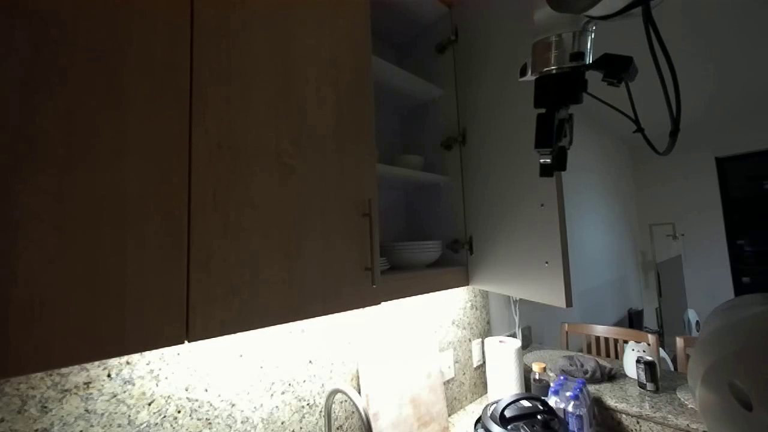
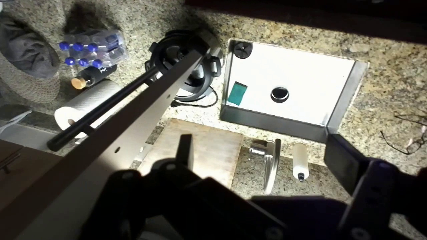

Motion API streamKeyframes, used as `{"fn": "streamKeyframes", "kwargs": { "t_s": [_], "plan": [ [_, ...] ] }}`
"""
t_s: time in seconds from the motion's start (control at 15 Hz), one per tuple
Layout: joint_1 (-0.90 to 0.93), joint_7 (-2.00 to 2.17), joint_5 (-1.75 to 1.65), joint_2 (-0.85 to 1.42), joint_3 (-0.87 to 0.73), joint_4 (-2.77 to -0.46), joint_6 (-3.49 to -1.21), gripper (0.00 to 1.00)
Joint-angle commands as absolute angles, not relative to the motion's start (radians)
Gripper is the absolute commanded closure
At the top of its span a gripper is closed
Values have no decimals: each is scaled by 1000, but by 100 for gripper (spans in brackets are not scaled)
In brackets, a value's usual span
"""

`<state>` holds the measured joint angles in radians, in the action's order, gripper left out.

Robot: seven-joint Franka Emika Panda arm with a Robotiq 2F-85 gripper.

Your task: Open the top right cabinet door

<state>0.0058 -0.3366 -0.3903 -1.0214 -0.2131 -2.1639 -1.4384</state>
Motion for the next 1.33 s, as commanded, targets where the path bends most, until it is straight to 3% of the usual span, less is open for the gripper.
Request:
{"fn": "streamKeyframes", "kwargs": {
  "t_s": [0.0, 0.6, 1.27],
  "plan": [
    [-1, -184, -290, -975, -170, -2144, -1451, 0],
    [-30, 150, -137, -849, -7, -2125, -1509, 0],
    [-68, 328, -128, -683, 80, -2146, -1763, 0]
  ]
}}
